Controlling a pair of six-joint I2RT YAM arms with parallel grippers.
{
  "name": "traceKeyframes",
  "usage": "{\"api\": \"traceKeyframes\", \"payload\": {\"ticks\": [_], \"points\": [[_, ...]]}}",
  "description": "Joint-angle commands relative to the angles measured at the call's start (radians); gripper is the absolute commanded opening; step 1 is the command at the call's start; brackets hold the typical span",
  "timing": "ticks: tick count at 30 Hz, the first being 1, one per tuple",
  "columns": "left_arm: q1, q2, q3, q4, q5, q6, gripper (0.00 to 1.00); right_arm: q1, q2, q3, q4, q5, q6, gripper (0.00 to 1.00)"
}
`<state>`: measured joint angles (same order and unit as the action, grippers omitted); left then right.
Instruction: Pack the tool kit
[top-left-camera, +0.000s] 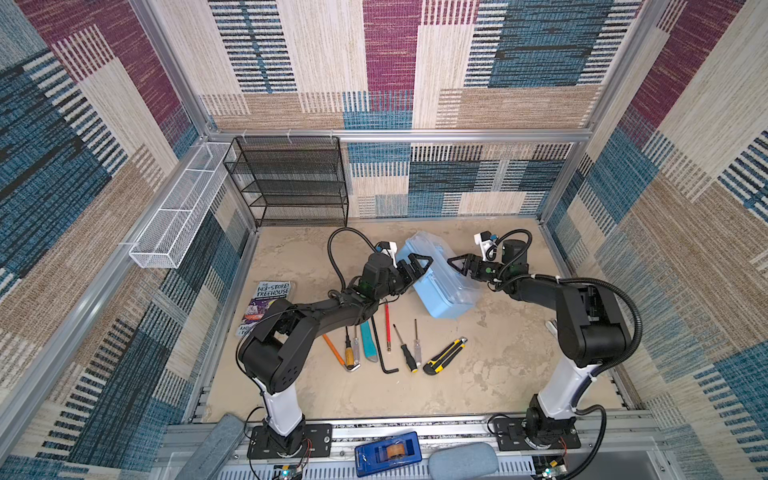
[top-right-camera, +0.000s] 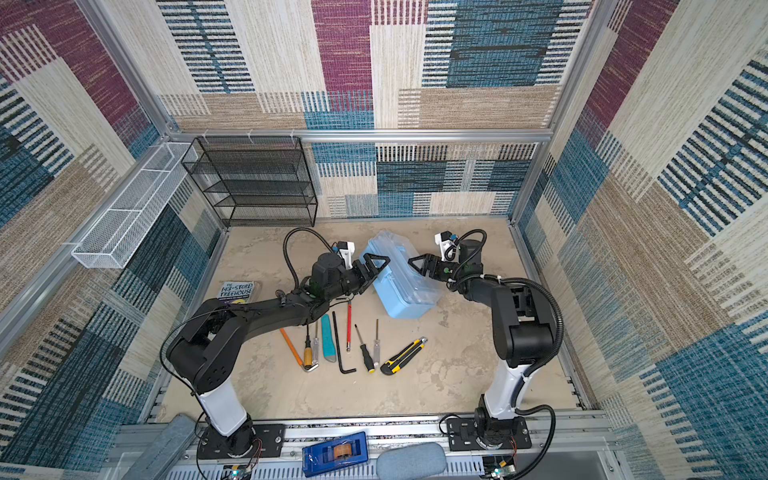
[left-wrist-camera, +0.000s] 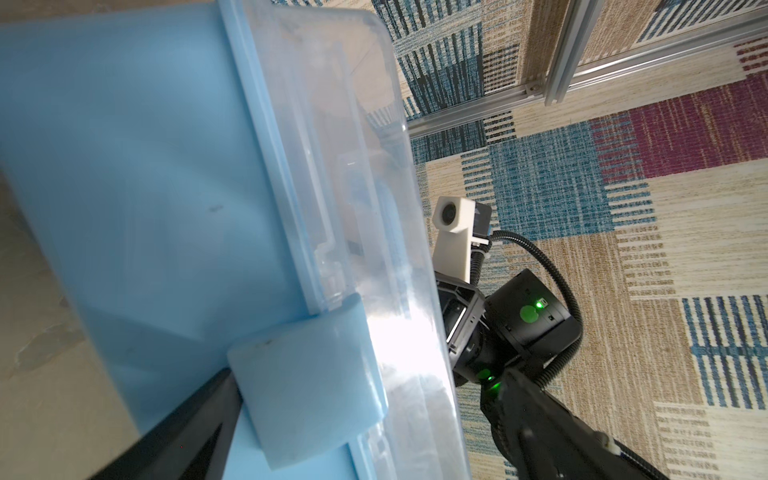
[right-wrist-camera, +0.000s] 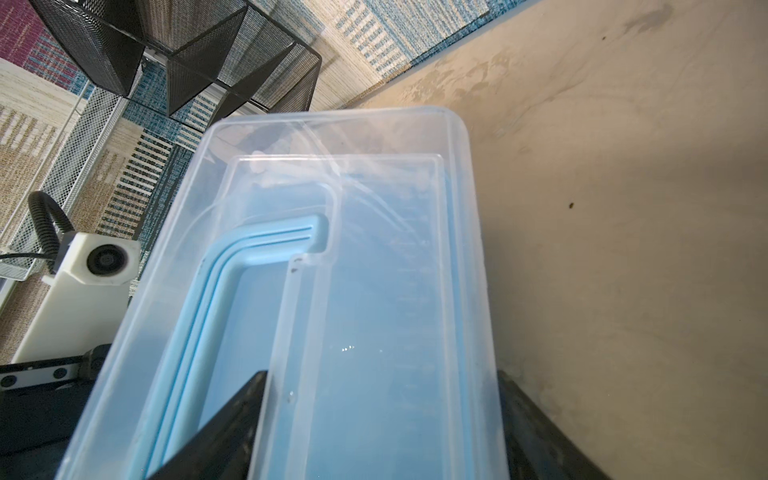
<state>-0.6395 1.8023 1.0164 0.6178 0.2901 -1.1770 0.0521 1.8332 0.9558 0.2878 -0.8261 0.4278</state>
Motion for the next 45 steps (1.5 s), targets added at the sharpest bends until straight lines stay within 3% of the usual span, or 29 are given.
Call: {"api": "traceKeyframes", "payload": {"ticks": [1, 12, 21, 45], "points": [[-0.017, 0.013, -0.027, 0.05, 0.092, -0.091, 1.0, 0.017, 0.036, -0.016, -0.211, 0.0, -0.051, 0.71], [-0.034, 0.021, -0.041, 0.229, 0.08, -0.168, 0.96, 0.017, 0.043, -0.013, -0.217, 0.002, -0.045, 0.71], [-0.041, 0.048, -0.059, 0.379, 0.063, -0.208, 0.85, 0.015, 0.051, -0.01, -0.225, 0.006, -0.045, 0.7], [-0.044, 0.073, -0.091, 0.547, 0.043, -0.256, 0.75, 0.001, 0.058, -0.009, -0.232, 0.009, -0.049, 0.7]]}}
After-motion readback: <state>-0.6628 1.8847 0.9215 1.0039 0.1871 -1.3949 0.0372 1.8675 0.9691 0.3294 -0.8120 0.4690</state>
